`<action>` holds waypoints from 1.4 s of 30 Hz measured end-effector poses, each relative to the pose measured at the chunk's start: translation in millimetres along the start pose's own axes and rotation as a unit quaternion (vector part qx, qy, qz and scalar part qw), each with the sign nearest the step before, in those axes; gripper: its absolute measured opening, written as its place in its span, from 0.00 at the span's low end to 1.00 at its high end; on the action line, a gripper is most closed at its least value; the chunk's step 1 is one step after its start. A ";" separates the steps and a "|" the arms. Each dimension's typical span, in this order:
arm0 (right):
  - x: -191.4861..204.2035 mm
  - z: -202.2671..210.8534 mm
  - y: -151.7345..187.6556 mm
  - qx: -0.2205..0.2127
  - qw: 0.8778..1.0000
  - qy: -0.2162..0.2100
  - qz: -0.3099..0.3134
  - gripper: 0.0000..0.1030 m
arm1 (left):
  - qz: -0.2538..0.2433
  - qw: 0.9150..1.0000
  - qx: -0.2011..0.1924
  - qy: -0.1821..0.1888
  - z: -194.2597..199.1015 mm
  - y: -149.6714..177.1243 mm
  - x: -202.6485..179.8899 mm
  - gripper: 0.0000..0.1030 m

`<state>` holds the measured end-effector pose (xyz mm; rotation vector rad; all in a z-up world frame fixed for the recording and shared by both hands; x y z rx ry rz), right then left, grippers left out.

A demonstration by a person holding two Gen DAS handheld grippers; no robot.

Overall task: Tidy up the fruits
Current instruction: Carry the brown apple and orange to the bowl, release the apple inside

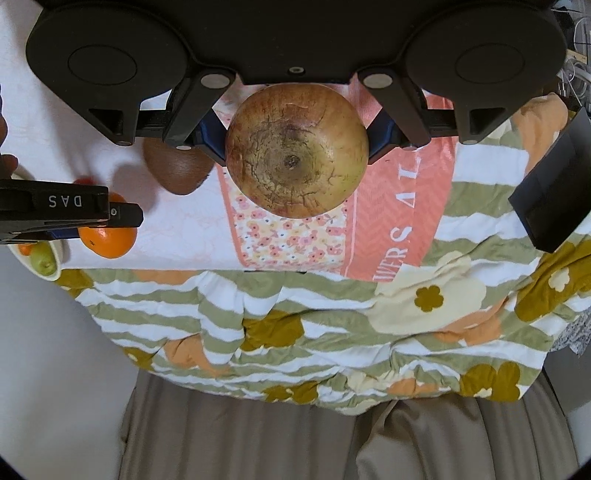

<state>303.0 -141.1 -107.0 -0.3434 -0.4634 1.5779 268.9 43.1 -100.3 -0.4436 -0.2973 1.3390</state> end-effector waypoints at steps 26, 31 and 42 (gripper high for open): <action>-104.9 158.3 102.5 -0.073 0.994 0.026 -0.075 0.72 | -0.055 0.993 -0.090 0.053 101.0 29.5 -127.6 0.77; -157.1 176.0 115.7 -0.078 0.995 0.028 -0.064 0.72 | -0.045 0.993 -0.095 0.061 104.1 26.4 -180.5 0.77; -270.4 180.5 110.0 -0.083 0.995 0.034 -0.051 0.72 | -0.045 0.991 -0.101 0.071 84.3 -3.7 -280.4 0.77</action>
Point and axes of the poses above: each gripper's, at about its wrist camera, not at the fingertips, and z roughly against the way its jaws point, x to its left, y to its underside, the point moved 1 cm from there along -z, roughly the way its jaws point, and after that the axes turned 8 degrees about x, right-handed, at the moved point
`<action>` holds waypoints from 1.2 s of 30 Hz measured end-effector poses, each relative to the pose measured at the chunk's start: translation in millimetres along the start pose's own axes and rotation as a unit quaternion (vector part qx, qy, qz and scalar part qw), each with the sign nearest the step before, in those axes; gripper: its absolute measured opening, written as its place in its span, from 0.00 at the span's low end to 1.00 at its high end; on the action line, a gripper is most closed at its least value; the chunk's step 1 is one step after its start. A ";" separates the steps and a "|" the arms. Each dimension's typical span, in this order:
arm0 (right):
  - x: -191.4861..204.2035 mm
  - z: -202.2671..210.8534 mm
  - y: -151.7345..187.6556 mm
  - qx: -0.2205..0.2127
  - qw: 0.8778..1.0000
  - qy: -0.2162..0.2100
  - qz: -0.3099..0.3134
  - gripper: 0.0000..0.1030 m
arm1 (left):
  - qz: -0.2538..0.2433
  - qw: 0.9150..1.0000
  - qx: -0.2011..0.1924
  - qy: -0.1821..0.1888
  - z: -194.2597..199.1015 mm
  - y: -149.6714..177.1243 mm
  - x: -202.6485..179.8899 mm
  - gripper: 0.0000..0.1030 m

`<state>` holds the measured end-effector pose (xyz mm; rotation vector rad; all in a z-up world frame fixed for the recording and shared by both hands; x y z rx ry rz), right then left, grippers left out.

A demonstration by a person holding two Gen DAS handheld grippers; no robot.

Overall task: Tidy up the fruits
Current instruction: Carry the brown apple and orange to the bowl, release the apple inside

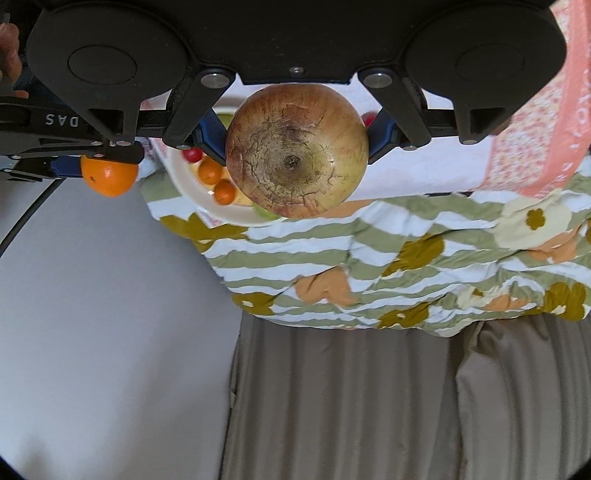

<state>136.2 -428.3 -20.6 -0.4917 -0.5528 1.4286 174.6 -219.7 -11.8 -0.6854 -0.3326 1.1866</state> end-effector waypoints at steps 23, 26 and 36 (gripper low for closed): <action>-89.3 -103.4 -53.5 0.044 0.996 0.026 -0.073 0.72 | -0.131 0.988 0.073 0.044 -161.8 -68.8 -66.9 0.77; -95.7 -113.4 -55.0 0.051 0.995 0.030 -0.080 0.72 | -0.151 0.984 0.084 0.040 -177.4 -66.1 -73.9 0.77; -104.9 -130.3 -55.5 0.065 0.994 0.037 -0.085 0.72 | -0.195 0.978 0.076 0.015 -191.3 -63.4 -87.7 0.82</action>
Point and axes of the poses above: each gripper's, at about its wrist camera, not at the fingertips, and z roughly against the way its jaws point, x to its left, y to its underside, the point moved 1 cm from there along -z, roughly the way its jaws point, and after that the axes turned 8 degrees about x, right-handed, at the moved point
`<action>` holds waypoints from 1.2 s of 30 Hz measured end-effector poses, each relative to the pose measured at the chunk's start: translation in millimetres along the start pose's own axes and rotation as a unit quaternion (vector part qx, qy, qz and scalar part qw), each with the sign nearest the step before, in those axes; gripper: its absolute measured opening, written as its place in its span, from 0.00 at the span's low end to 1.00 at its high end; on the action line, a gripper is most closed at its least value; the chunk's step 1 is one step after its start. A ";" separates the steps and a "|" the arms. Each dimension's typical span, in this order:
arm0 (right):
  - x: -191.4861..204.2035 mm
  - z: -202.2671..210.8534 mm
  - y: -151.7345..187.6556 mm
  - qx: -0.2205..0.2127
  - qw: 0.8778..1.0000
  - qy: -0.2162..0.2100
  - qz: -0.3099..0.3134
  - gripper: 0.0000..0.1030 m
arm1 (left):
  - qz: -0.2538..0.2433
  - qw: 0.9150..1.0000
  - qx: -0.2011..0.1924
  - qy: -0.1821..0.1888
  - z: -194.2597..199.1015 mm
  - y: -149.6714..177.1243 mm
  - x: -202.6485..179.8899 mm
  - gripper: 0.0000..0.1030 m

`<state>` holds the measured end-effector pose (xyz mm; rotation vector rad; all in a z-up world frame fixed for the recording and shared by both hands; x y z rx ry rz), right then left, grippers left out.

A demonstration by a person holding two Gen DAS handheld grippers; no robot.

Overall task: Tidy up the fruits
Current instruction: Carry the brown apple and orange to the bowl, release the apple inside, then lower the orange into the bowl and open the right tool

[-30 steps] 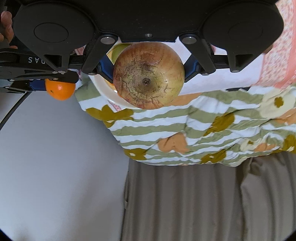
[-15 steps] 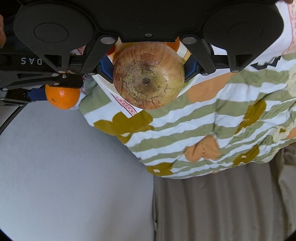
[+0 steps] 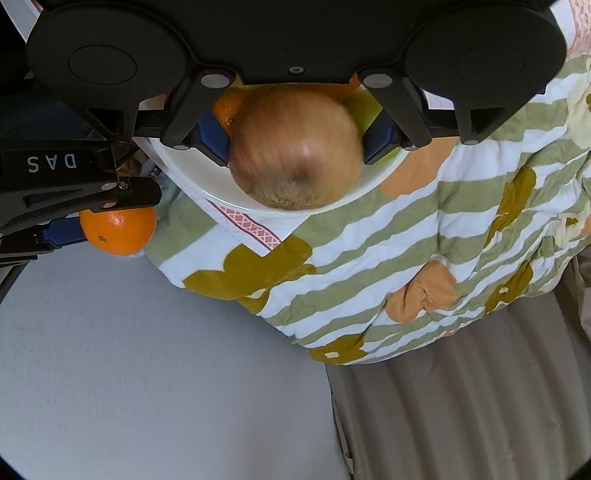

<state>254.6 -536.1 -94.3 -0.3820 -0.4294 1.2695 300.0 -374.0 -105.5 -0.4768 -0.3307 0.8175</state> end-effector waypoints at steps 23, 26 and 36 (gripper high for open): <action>15.4 -10.0 -7.9 0.011 0.998 -0.035 0.052 0.72 | 0.133 0.991 -0.028 0.006 55.5 14.9 62.1 0.97; 20.4 -12.6 -7.5 0.011 0.997 -0.041 0.067 0.72 | 0.148 0.989 -0.025 -0.001 58.5 21.8 70.5 0.97; 33.1 -18.8 -0.8 0.000 0.990 -0.055 0.129 0.72 | 0.188 0.982 -0.015 -0.017 68.6 47.3 82.7 0.97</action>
Point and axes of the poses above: each gripper's, at about its wrist camera, not at the fingertips, and z roughly against the way its jaws point, x to its left, y to its underside, the point moved 1 cm from there along -z, roughly the way its jaws point, and after that the axes turned 8 degrees about x, right-handed, at the moved point
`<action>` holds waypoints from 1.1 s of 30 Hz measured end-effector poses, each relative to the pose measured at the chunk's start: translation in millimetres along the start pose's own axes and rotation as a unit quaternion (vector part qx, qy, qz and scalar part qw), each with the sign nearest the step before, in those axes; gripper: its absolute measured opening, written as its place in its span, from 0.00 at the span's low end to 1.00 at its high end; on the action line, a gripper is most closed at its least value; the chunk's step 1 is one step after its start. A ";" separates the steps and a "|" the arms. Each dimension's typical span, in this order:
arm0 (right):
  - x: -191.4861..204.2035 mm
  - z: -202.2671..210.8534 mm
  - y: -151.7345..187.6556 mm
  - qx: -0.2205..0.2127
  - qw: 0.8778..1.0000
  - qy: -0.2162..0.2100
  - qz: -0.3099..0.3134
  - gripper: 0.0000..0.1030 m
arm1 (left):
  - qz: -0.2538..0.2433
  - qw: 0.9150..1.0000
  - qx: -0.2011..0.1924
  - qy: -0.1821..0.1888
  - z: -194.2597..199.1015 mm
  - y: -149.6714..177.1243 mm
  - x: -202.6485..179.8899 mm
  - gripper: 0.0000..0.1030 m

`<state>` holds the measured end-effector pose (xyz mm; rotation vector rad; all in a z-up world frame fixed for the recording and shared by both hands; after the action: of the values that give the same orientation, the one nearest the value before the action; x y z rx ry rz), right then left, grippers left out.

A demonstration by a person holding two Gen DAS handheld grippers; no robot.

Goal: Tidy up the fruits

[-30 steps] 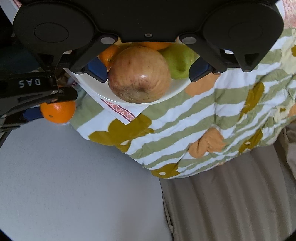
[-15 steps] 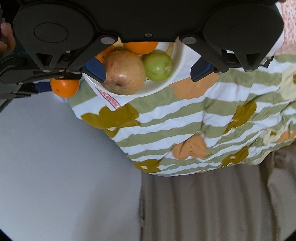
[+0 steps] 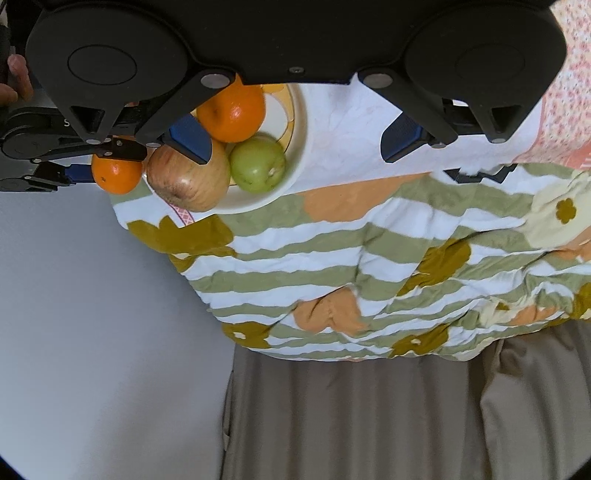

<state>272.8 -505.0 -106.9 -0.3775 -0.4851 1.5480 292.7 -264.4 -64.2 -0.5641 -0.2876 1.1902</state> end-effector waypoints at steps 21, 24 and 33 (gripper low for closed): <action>31.1 61.1 29.7 -0.069 0.997 0.011 0.029 1.00 | 0.033 0.998 -0.045 -0.026 77.8 54.8 9.9 0.97; 37.6 81.8 34.5 -0.075 0.997 0.000 0.016 1.00 | 0.039 0.997 -0.056 -0.027 96.9 67.2 13.2 0.97; 82.3 150.3 52.3 -0.112 0.993 -0.023 0.026 1.00 | 0.061 0.991 -0.099 -0.065 169.7 108.3 31.3 0.98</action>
<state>146.8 -433.6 -1.4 -0.5319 -0.6922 1.5598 134.1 -163.2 13.7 -0.6850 -0.4928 1.3282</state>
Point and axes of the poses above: each gripper's, at about its wrist camera, not at the fingertips, and z roughly against the way its jaws point, x to its left, y to its underside, the point moved 1 cm from there along -z, roughly the way its jaws point, and after that the axes turned 8 degrees about x, right-handed, at the moved point
